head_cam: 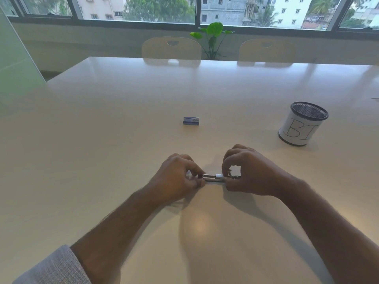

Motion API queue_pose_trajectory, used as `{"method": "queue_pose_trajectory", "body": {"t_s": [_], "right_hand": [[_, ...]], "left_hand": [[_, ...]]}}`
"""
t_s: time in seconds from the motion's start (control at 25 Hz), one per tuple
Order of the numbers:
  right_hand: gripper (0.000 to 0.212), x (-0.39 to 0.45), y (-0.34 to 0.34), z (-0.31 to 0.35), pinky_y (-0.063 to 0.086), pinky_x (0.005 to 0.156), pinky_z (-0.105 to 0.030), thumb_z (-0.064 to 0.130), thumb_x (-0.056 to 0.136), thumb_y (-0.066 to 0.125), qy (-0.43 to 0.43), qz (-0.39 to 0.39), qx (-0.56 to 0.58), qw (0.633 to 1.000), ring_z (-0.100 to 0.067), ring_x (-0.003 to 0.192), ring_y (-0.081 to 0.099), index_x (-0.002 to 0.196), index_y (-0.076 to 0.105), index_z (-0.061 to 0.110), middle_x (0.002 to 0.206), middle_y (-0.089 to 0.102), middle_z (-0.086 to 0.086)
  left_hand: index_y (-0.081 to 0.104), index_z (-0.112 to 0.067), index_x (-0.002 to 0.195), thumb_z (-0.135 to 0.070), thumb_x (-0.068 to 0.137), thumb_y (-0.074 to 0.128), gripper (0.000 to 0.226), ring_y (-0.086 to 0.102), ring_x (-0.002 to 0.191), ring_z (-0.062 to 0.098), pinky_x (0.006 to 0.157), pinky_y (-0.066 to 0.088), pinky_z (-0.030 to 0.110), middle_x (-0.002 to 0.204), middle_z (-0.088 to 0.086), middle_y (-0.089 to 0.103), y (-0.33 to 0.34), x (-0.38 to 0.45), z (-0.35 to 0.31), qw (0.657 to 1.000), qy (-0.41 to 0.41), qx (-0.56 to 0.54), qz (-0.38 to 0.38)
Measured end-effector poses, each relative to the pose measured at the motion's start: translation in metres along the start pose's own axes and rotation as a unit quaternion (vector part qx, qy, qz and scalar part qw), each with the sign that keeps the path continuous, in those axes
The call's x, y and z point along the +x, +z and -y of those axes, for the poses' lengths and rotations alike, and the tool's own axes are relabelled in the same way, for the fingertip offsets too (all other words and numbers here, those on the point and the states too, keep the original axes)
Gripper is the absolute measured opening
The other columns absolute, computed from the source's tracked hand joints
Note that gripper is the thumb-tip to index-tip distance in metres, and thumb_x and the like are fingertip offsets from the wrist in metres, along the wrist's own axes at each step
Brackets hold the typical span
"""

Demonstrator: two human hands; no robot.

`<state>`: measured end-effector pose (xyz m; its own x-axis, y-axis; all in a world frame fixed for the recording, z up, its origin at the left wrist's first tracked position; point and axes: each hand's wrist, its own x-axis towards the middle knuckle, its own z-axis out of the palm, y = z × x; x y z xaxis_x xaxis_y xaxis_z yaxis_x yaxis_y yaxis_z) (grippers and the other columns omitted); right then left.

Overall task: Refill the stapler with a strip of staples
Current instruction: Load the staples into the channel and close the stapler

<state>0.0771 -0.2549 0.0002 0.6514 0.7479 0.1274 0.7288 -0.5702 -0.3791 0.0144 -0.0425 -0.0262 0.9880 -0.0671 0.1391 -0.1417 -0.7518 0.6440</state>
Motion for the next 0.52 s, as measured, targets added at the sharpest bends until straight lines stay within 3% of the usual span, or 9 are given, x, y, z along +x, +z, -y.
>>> {"method": "queue_pose_trajectory", "body": {"t_s": [0.24,0.52], "right_hand": [[0.017,-0.004,-0.002,-0.0041,0.04,0.069,-0.023,0.034,0.067,0.075,0.004,-0.004,0.033,0.999,-0.003,0.086,0.05,0.078,0.063,0.034,0.081,0.058,0.02],[0.019,-0.0067,-0.0002,0.0003,0.048,0.076,-0.033,0.041,0.066,0.059,-0.011,-0.001,0.046,0.999,-0.008,0.091,0.051,0.08,0.069,0.033,0.084,0.061,0.017]], "left_hand": [[0.077,-0.032,0.089,-0.036,0.074,0.078,0.015,0.05,0.098,0.011,0.077,0.039,0.022,0.091,-0.009,0.066,-0.0003,-0.0003,-0.0007,1.0,-0.006,-0.002,0.003],[0.078,-0.03,0.09,-0.035,0.074,0.078,0.016,0.051,0.097,0.011,0.075,0.038,0.019,0.09,-0.011,0.065,-0.0014,-0.0008,-0.0021,1.0,-0.005,-0.002,0.005]]}}
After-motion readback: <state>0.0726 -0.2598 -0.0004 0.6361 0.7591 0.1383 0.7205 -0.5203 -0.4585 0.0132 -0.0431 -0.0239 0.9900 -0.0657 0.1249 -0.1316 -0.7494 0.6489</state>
